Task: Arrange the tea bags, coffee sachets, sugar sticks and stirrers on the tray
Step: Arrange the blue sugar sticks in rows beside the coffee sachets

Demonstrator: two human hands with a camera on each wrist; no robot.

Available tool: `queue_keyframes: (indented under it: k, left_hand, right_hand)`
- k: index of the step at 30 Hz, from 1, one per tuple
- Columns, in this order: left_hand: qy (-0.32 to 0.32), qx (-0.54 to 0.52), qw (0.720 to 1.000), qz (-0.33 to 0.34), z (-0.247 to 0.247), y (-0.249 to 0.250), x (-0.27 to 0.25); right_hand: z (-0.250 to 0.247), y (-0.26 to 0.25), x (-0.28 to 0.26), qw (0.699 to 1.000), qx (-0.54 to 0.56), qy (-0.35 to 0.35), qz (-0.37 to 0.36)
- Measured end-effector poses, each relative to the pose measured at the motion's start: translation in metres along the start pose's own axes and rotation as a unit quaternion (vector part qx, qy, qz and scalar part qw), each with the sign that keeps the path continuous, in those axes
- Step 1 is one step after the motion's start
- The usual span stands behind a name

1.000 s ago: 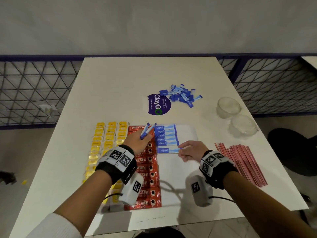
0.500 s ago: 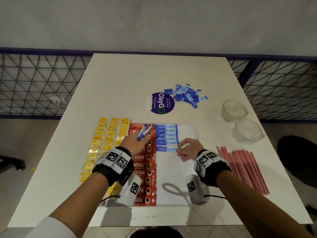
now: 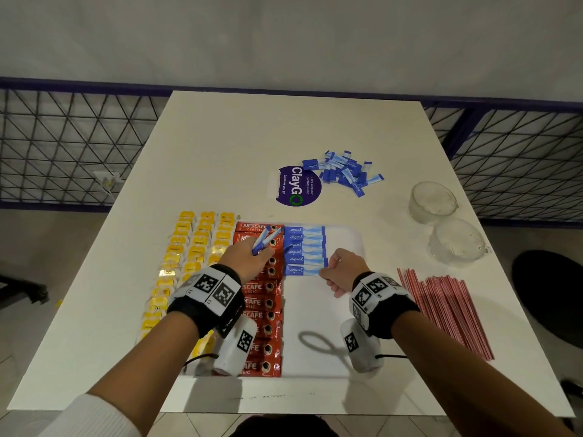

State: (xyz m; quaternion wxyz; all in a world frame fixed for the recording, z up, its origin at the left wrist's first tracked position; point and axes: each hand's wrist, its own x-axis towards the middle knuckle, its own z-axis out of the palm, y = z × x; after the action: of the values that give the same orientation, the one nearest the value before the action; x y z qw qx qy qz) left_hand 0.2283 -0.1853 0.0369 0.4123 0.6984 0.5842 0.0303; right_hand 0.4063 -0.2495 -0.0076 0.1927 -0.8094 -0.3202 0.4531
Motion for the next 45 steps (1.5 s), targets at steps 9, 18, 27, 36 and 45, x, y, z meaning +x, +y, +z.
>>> queue_keyframes:
  k: [9, 18, 27, 36, 45]
  left_hand:
    - [-0.003, -0.004, 1.000, 0.018, 0.004, 0.012, 0.003]
    - [-0.009, -0.007, 1.000, 0.022, 0.003, 0.008, 0.003]
    - [-0.048, -0.010, 0.998, 0.025, 0.005, 0.002, 0.006]
    - [-0.202, -0.116, 0.972, -0.010, 0.013, 0.004, 0.006]
    - [-0.194, -0.139, 0.971, 0.006, 0.013, 0.006, 0.002]
  right_hand:
    - [0.009, -0.012, -0.008, 0.984, -0.166, 0.005, -0.057]
    - [0.009, -0.018, -0.009, 0.983, -0.176, 0.005, -0.061]
    - [0.005, -0.010, -0.004, 0.988, -0.134, 0.002, -0.071]
    - [-0.007, -0.016, -0.022, 0.981, 0.141, -0.074, -0.107]
    - [-0.021, -0.020, -0.033, 0.967, 0.221, -0.059, -0.108]
